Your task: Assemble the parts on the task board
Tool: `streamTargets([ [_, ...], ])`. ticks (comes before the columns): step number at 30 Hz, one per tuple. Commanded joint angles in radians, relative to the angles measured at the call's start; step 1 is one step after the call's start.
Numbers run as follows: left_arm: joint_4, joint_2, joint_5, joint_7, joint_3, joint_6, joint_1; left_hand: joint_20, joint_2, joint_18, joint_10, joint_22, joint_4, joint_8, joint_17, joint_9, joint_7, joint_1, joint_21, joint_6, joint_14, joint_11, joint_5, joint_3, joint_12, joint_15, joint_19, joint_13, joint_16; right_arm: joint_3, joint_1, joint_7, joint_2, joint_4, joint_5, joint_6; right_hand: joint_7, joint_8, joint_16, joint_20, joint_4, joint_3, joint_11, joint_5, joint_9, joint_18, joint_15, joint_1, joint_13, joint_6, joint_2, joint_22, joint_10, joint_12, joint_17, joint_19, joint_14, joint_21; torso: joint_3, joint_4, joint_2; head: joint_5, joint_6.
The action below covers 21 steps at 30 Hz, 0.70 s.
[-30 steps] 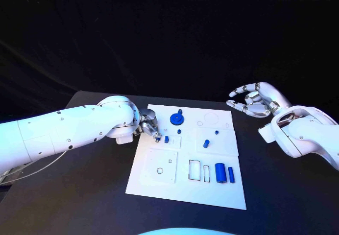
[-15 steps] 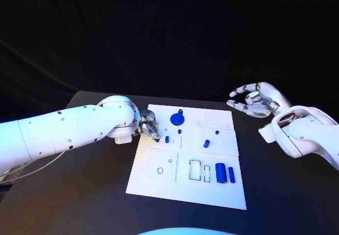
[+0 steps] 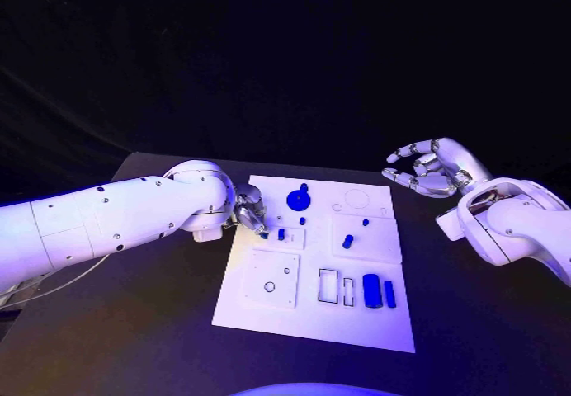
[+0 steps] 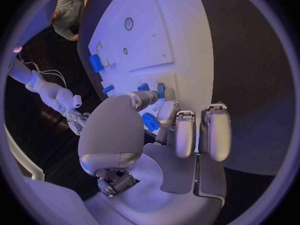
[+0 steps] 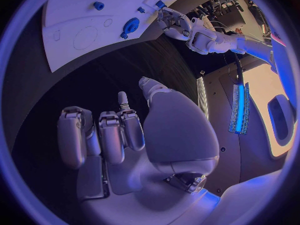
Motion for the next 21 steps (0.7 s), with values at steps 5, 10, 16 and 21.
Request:
streamTargets([
  [5,0.007,0.000,-0.014,-0.015,-0.004,0.012,-0.003,-0.009,0.006,-0.012,0.008,0.084,-0.172,0.011,0.263,0.004,-0.007,-0.008,0.004,0.000,0.106,-0.003,0.011,0.175,0.006,-0.009,0.017,0.004,0.004,0.000,-0.001,0.007,0.000,0.001,-0.008,0.010,-0.004,0.005,0.003,-0.005,0.004,0.000,-0.008,0.003,0.001,0.020,-0.007,-0.008,0.134,-0.003,0.003,0.135,0.002,0.005,0.254,0.005,0.102,-0.004,-0.0002,-0.0003,0.000,-0.001,-0.002],
  [10,0.017,-0.001,-0.014,-0.018,-0.006,0.023,-0.004,-0.010,0.002,-0.013,0.011,0.087,-0.173,0.016,0.263,0.006,-0.009,-0.015,0.006,0.002,0.106,-0.005,0.022,0.177,0.009,-0.011,0.019,0.008,0.004,0.000,-0.001,0.007,-0.001,0.002,-0.008,0.010,-0.004,0.005,0.003,-0.005,0.004,0.000,-0.008,0.003,0.001,0.020,-0.007,-0.008,0.134,-0.003,0.003,0.135,0.002,0.005,0.254,0.005,0.102,-0.004,-0.0003,0.0000,0.000,-0.002,-0.004],
  [16,0.026,-0.002,-0.014,-0.022,-0.006,0.038,-0.005,-0.012,-0.004,-0.014,0.015,0.092,-0.173,0.022,0.263,0.009,-0.012,-0.024,0.008,0.005,0.106,-0.007,0.035,0.176,0.012,-0.012,0.021,0.011,0.004,0.000,-0.001,0.007,-0.002,0.003,-0.008,0.011,-0.004,0.006,0.003,-0.005,0.005,0.000,-0.008,0.004,0.001,0.020,-0.007,-0.009,0.134,-0.003,0.003,0.136,0.002,0.005,0.253,0.006,0.102,-0.003,-0.0001,0.0002,-0.001,-0.001,-0.006],
  [21,0.032,-0.004,-0.014,-0.026,-0.007,0.052,-0.005,-0.013,-0.009,-0.015,0.019,0.097,-0.171,0.028,0.263,0.011,-0.015,-0.033,0.011,0.010,0.106,-0.009,0.038,0.172,0.015,-0.014,0.024,0.014,0.004,0.000,-0.001,0.007,-0.003,0.004,-0.008,0.011,-0.004,0.006,0.003,-0.005,0.005,0.000,-0.008,0.004,0.001,0.020,-0.007,-0.009,0.134,-0.003,0.003,0.136,0.002,0.005,0.253,0.006,0.102,-0.003,-0.0001,0.0003,-0.001,0.000,-0.007],
])
